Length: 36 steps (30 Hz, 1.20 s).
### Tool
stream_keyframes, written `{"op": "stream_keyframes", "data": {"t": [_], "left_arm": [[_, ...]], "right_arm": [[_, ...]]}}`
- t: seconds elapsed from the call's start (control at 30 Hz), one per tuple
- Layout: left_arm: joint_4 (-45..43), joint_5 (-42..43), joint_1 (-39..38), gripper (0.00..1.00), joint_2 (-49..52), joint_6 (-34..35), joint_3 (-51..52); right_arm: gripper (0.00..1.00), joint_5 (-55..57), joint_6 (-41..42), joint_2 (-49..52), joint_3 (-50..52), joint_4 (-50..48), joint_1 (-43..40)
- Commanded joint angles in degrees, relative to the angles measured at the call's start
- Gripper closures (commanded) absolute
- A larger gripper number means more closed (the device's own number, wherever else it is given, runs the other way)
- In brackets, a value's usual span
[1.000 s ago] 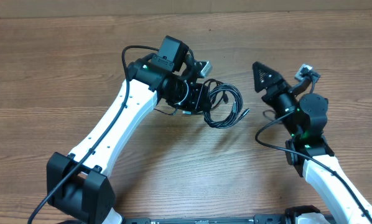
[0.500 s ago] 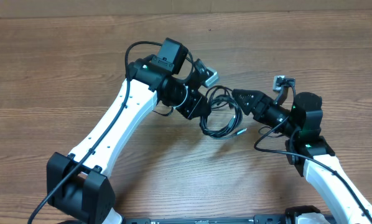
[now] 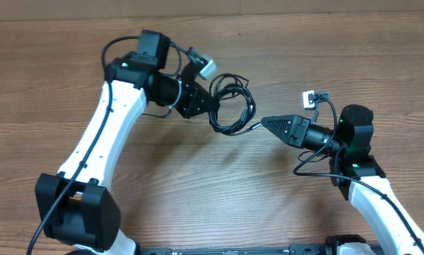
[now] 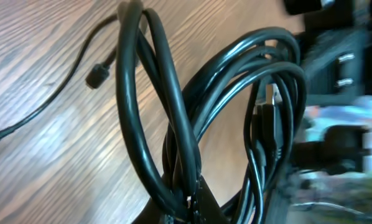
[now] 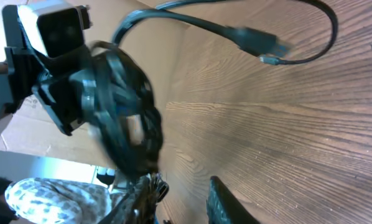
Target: Untangle cables
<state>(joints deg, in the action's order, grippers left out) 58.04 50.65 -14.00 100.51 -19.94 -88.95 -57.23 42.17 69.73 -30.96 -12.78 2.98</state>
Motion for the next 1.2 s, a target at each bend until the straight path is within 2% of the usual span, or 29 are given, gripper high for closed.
{"op": "stream_keyframes", "data": {"t": [0.0,0.23,0.33,0.4,0.47,0.57,0.67,0.77,0.87,1.03,1.17], "left_arm": [[0.15,11.34,1.22,0.96,-1.42,-1.01,-0.9],[0.22,10.54,1.25,0.96,-1.42,-0.46,-0.9],[0.02,6.88,1.25,0.96,-1.42,2.51,-0.9],[-0.2,3.63,1.25,0.96,-1.42,5.6,-0.9],[-1.09,-3.98,1.22,0.96,-1.42,14.23,-0.9],[-2.05,-9.97,1.22,0.96,-1.42,22.56,-0.9],[-3.61,-10.84,1.22,0.96,-1.42,27.19,-0.9],[-4.96,-10.91,1.22,0.96,-1.42,30.97,-0.9],[-4.76,-13.68,1.16,0.96,-1.42,33.7,-0.9],[-4.74,-13.57,-0.22,0.96,-1.42,33.92,-0.87],[-4.76,-13.6,-2.93,0.96,-1.42,33.16,-0.87]], "right_arm": [[0.75,0.83,-0.22,0.04,-0.68,-0.44,-0.11],[0.74,0.83,0.17,0.04,-0.68,-0.59,2.38],[0.68,1.31,0.17,0.04,-0.66,-0.7,3.56],[0.66,1.73,0.2,0.04,-0.66,-0.76,3.56],[0.61,3.1,0.22,0.04,-0.66,-0.76,3.56],[0.59,4.07,1.46,0.04,-0.66,-0.79,3.56],[0.56,4.04,1.49,0.04,-0.66,-0.79,3.56],[0.49,4.04,3.98,0.04,-0.66,-1.03,3.56],[0.45,4.0,6.29,0.04,-0.66,-4.02,3.56],[0.39,4.28,6.25,0.04,-0.68,-12.26,3.82],[0.32,8.09,4.9,0.24,-0.66,-12.44,3.82]]}}
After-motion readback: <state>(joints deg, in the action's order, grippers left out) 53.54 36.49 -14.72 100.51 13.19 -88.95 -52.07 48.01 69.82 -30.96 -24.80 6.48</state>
